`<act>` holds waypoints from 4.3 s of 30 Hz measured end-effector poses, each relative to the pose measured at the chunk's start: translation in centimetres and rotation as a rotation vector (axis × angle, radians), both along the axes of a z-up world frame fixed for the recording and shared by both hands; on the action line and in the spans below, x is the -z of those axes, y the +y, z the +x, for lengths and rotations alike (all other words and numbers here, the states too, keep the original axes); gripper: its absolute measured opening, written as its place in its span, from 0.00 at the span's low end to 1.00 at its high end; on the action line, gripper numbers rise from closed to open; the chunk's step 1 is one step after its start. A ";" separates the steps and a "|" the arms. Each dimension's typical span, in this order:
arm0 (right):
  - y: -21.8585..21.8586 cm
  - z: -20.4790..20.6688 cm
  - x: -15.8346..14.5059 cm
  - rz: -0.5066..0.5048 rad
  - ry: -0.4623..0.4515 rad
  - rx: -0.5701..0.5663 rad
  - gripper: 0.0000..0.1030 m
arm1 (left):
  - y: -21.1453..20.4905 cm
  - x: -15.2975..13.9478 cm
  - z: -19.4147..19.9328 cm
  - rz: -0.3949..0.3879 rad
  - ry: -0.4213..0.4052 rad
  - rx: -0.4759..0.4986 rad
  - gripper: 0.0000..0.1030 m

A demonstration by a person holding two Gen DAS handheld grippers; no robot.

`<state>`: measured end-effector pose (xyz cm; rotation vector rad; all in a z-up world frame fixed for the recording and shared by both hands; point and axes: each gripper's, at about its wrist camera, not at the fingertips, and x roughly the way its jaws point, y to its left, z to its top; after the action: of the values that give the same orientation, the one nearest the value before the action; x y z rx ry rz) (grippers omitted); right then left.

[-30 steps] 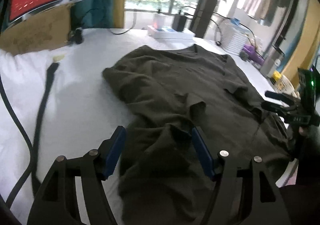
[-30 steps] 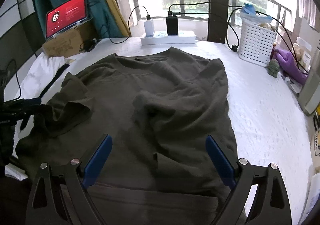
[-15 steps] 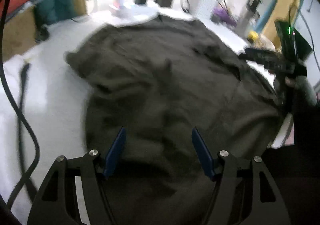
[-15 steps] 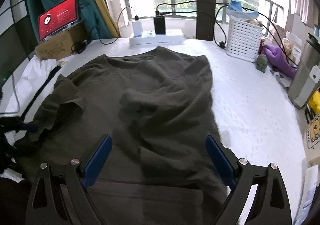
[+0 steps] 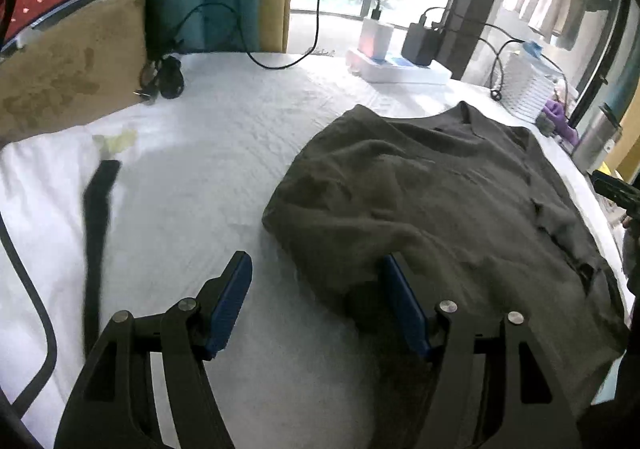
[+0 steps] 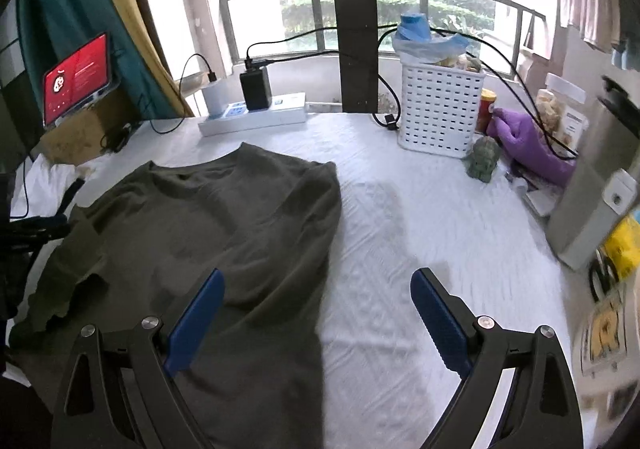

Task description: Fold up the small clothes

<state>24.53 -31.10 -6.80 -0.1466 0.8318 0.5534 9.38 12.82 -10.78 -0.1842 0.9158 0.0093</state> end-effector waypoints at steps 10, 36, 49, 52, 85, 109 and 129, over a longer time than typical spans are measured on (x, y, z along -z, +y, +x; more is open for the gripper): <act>3.6 9.3 3.6 0.017 0.105 -0.108 0.64 | -1.2 0.5 2.9 0.070 -0.010 0.081 0.07; 4.1 10.0 3.8 -0.156 -0.017 0.017 0.09 | 0.2 0.4 8.2 0.319 -0.021 -0.010 0.07; 0.8 2.1 -0.9 -0.138 -0.096 0.048 0.88 | -0.6 -5.8 2.0 0.284 -0.168 -0.043 0.36; 0.1 -0.4 -1.4 -0.139 -0.098 0.048 0.88 | -1.4 -6.2 -0.1 0.271 -0.181 -0.028 0.39; -0.1 -17.2 1.2 -0.092 -0.016 0.006 0.69 | -8.5 -2.3 -15.6 0.091 -0.106 0.155 0.48; -1.0 -17.8 -0.8 -0.132 -0.128 0.053 0.05 | -9.8 -2.1 -17.3 0.014 -0.115 0.253 0.54; -1.9 -21.6 -10.6 -0.056 -0.373 0.090 0.05 | -13.0 -0.9 -19.3 -0.039 -0.056 0.449 0.65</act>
<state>2.94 -33.01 3.82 -0.2543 0.4879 0.4010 -9.93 -0.19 -9.84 -0.0113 0.8859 -0.4276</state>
